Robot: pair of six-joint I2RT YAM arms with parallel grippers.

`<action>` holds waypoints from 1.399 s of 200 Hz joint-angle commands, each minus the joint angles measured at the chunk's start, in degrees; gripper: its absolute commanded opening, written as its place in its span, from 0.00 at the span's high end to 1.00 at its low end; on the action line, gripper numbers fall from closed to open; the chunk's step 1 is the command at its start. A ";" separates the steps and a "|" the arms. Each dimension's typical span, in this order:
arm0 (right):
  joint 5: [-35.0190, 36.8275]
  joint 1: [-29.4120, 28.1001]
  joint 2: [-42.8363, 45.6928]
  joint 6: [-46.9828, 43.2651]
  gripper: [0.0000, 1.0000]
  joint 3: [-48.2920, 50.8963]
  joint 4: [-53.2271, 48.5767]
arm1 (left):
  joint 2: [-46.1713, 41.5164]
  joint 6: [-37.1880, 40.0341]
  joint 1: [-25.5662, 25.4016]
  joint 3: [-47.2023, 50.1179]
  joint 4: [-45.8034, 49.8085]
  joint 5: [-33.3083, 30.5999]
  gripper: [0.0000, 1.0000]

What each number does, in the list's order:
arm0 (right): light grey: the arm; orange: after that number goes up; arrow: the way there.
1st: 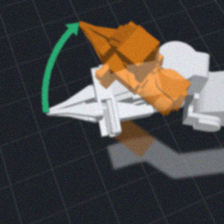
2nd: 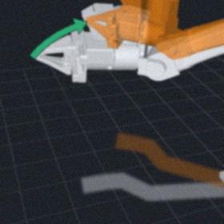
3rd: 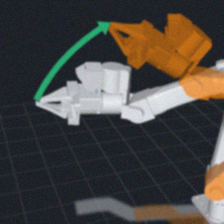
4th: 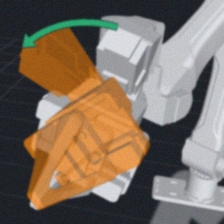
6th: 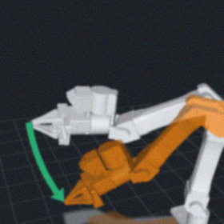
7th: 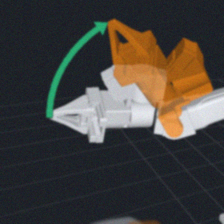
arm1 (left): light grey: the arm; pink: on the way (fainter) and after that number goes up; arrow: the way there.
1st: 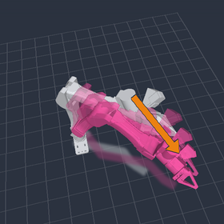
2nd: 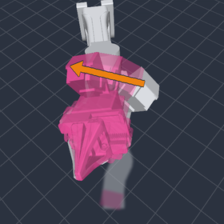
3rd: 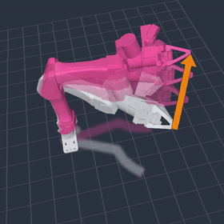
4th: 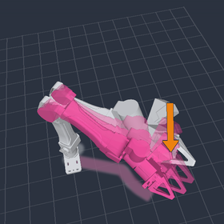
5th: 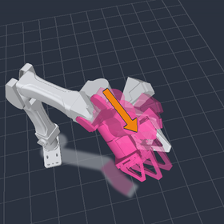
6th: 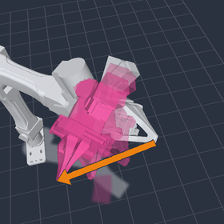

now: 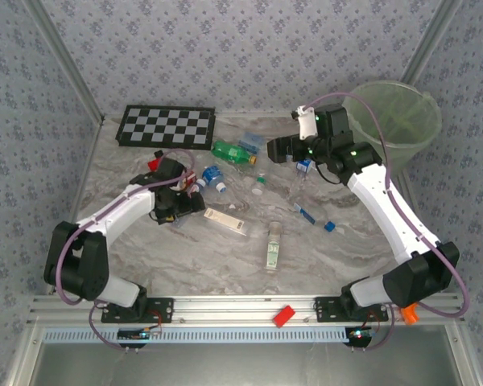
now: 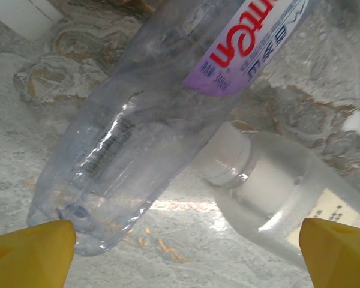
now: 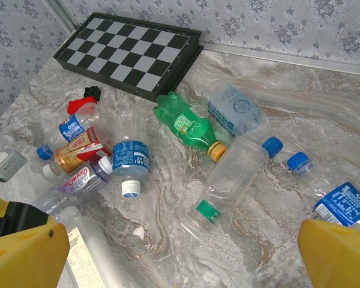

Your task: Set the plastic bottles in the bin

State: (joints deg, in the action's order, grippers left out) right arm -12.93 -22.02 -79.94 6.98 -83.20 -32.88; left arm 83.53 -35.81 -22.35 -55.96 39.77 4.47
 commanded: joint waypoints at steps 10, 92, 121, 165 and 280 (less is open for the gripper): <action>-0.69 -0.34 -0.07 -1.09 0.00 -1.37 -1.27 | 2.20 5.78 -0.50 -5.35 7.15 -7.39 0.07; -0.54 -0.37 -1.44 -1.09 0.00 -3.19 -3.50 | 9.56 12.56 -0.50 -7.01 8.49 -10.71 0.17; -0.43 -0.37 -1.18 -1.09 0.00 -2.32 -3.07 | 12.71 13.69 -0.50 -7.04 7.27 -9.91 0.20; -0.75 -0.29 -1.27 -0.76 0.00 -2.36 -2.76 | 16.49 15.75 -1.06 -9.19 5.64 -7.90 0.23; -0.94 -0.37 -0.87 -0.39 0.00 -2.42 -3.02 | 12.63 15.96 -3.55 -10.82 7.19 -9.63 0.47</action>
State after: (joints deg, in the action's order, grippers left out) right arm -12.91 -22.06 -81.21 6.79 -84.71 -35.18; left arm 100.20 -19.99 -24.95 -64.45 45.04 -3.97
